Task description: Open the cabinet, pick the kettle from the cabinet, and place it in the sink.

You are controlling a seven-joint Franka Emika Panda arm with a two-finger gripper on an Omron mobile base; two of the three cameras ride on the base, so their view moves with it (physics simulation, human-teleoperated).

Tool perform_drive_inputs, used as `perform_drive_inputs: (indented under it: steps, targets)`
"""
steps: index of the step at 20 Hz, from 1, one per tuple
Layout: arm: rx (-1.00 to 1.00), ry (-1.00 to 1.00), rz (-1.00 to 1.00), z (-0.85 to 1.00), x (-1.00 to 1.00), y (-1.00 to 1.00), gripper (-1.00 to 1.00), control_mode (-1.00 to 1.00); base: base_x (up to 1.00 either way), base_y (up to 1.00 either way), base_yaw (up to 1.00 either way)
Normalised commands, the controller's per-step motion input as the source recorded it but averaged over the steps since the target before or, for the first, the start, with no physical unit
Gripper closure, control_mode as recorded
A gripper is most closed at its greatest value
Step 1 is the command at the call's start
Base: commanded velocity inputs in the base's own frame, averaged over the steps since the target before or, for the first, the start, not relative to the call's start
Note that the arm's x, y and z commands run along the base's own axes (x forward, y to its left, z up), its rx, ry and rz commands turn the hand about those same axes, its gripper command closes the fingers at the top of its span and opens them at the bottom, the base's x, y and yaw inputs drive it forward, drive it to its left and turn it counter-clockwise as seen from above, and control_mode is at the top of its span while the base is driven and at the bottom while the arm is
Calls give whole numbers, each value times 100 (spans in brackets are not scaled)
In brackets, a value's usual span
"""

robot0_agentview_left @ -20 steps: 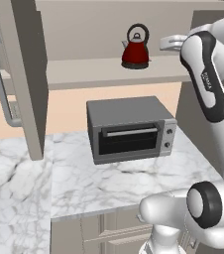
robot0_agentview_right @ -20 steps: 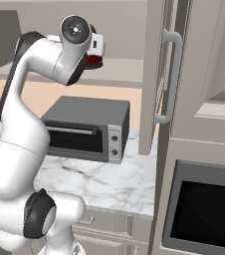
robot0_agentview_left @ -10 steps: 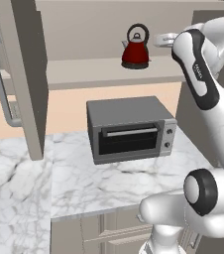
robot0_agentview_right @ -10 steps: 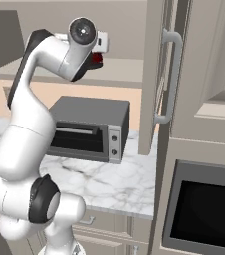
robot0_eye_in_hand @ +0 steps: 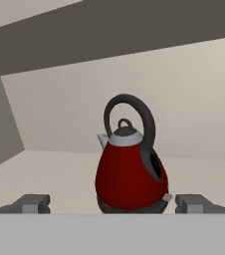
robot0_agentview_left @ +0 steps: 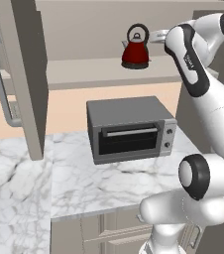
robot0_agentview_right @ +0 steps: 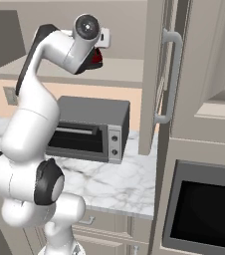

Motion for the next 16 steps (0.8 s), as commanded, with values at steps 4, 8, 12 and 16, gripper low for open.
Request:
perform_drive_inputs:
  steps: [4,8,12,16]
  targets:
    - [0,0,4,0,29,0,-100,-100,0,0,0]
    - [0,0,4,0,30,0,-100,-100,0,0,0]
    - [0,0,3,0,27,0,-100,-100,0,0,0]
    - [-1,0,1,-5,14,3,-100,-100,0,0,0]
